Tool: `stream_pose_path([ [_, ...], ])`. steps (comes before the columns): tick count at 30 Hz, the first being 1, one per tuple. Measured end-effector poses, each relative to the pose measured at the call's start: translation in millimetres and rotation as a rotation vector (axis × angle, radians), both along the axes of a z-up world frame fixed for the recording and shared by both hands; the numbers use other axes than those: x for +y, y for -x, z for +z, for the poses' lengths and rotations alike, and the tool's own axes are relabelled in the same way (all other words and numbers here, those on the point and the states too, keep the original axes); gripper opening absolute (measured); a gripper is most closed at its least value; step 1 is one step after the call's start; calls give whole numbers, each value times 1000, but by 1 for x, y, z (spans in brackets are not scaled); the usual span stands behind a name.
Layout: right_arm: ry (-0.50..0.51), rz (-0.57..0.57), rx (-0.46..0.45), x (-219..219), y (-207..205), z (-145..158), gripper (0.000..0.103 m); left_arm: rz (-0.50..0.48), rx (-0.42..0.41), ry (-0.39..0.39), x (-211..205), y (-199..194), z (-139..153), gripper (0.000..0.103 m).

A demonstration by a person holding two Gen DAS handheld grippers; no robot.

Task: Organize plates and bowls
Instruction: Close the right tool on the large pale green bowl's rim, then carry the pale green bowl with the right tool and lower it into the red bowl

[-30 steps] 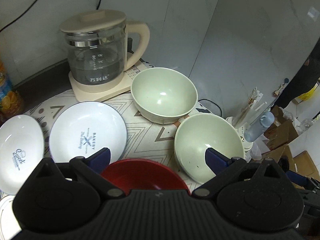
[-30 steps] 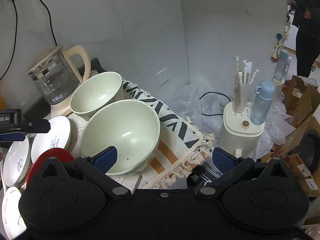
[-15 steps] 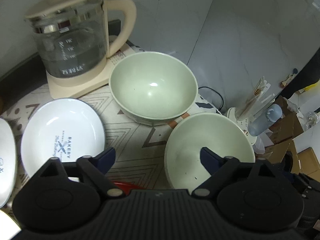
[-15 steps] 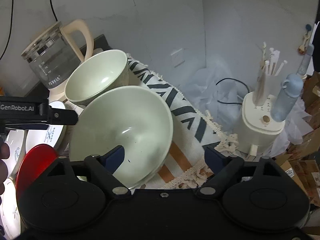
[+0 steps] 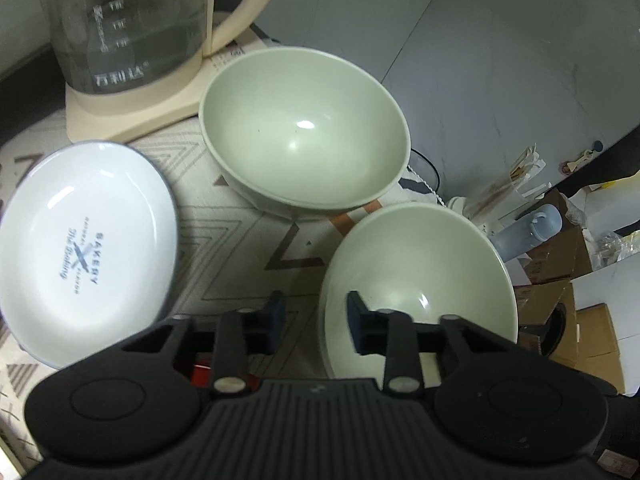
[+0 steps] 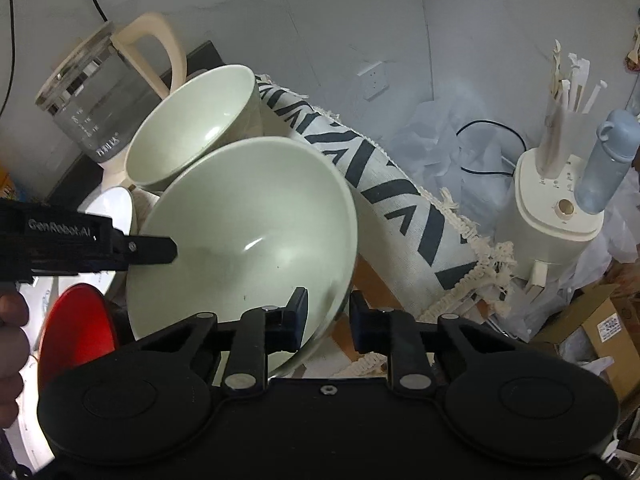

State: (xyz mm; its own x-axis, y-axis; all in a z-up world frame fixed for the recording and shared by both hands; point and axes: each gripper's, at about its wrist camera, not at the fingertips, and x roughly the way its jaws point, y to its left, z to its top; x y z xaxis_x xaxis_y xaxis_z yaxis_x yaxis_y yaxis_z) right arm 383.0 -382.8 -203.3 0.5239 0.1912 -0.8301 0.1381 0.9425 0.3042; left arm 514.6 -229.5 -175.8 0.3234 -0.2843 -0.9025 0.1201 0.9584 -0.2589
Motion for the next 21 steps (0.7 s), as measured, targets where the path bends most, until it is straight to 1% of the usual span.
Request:
stream_pose_path([
  [1,-5,0,-4,-1,0,1,21,1,7,7,0,0,-1,21],
  [3,5,1,-13,-1,-1,4,21,-3,9,21,-2,1,-1,18],
  [6,16,2,-34,-3,0,9,20,-8,2,9,-5,4,0,18],
  [9,22,3,-62,-4,1,21,20,1,-3,18,-3,7,4,17],
  [14,31,18,-119,-6,1,46,20,20,-54,44,2,15,25,11],
  [16,28,29,-141,-5,1,55,20,31,-80,51,6,18,35,6],
  [17,27,38,-151,-4,0,60,21,39,-91,56,9,19,40,5],
  [19,27,62,-174,-1,0,69,21,62,-111,64,15,23,50,2],
  [21,32,88,-191,4,-1,77,21,100,-122,74,23,28,59,2],
])
